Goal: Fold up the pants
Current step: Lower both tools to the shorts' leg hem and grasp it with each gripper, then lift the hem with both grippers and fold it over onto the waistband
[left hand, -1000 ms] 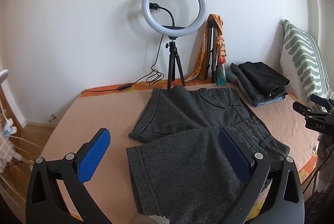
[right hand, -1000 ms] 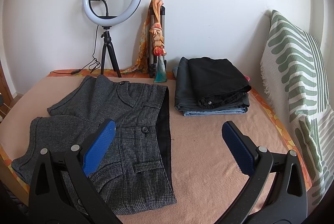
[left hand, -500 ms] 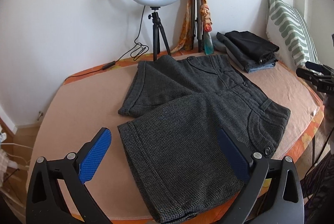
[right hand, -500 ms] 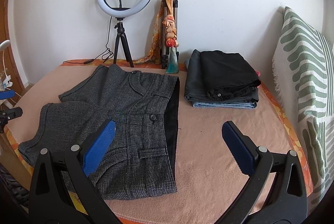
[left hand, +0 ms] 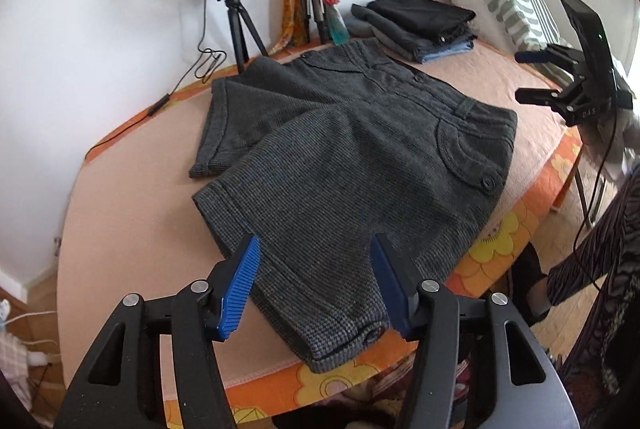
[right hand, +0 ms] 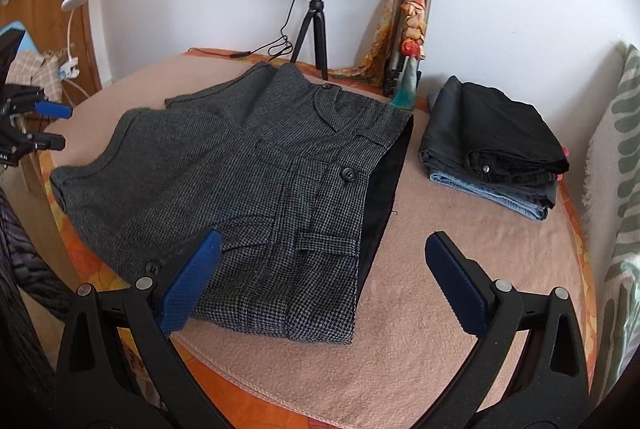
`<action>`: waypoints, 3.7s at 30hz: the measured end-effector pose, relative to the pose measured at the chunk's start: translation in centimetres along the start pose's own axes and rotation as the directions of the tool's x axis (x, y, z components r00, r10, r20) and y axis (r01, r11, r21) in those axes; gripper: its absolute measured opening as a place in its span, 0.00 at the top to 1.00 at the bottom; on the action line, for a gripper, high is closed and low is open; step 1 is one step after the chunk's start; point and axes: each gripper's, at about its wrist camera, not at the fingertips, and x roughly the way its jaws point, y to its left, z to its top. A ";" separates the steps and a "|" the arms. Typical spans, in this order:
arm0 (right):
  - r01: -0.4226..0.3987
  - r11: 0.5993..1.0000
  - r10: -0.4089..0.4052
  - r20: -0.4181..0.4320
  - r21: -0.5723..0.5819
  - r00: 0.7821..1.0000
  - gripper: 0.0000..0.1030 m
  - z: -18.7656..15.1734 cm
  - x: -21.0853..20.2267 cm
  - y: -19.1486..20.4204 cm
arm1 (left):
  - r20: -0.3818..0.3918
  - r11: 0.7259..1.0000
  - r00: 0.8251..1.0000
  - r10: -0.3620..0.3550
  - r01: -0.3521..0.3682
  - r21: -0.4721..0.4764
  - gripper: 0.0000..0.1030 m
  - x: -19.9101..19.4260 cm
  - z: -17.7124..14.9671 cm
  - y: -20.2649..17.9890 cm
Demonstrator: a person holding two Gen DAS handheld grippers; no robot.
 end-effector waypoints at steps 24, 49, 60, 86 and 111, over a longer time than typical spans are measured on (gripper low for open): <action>-0.078 0.925 0.017 -0.164 -0.372 0.986 0.13 -5.0 2.8 5.2 | -0.203 0.944 0.979 0.009 0.058 0.325 0.51 3.1 -5.3 -4.5; -0.013 0.937 -0.030 -0.119 -0.350 0.992 0.73 -1.8 3.5 5.9 | -0.180 0.948 0.983 0.033 0.026 0.317 0.37 4.1 -6.5 -4.5; -0.006 0.951 -0.025 -0.099 -0.309 0.995 0.74 -1.2 2.8 5.5 | -0.117 0.981 0.983 -0.140 0.154 0.119 0.88 3.0 -5.0 -0.7; 0.125 0.980 -0.122 0.025 -0.152 0.992 0.91 11.2 3.0 0.8 | 0.215 0.987 0.972 -0.100 0.125 -0.104 0.90 2.7 8.6 11.7; 0.165 0.985 -0.167 -0.029 -0.055 0.986 0.91 21.1 15.7 -8.9 | 0.161 0.985 0.987 -0.029 0.055 -0.160 0.90 15.1 19.5 20.2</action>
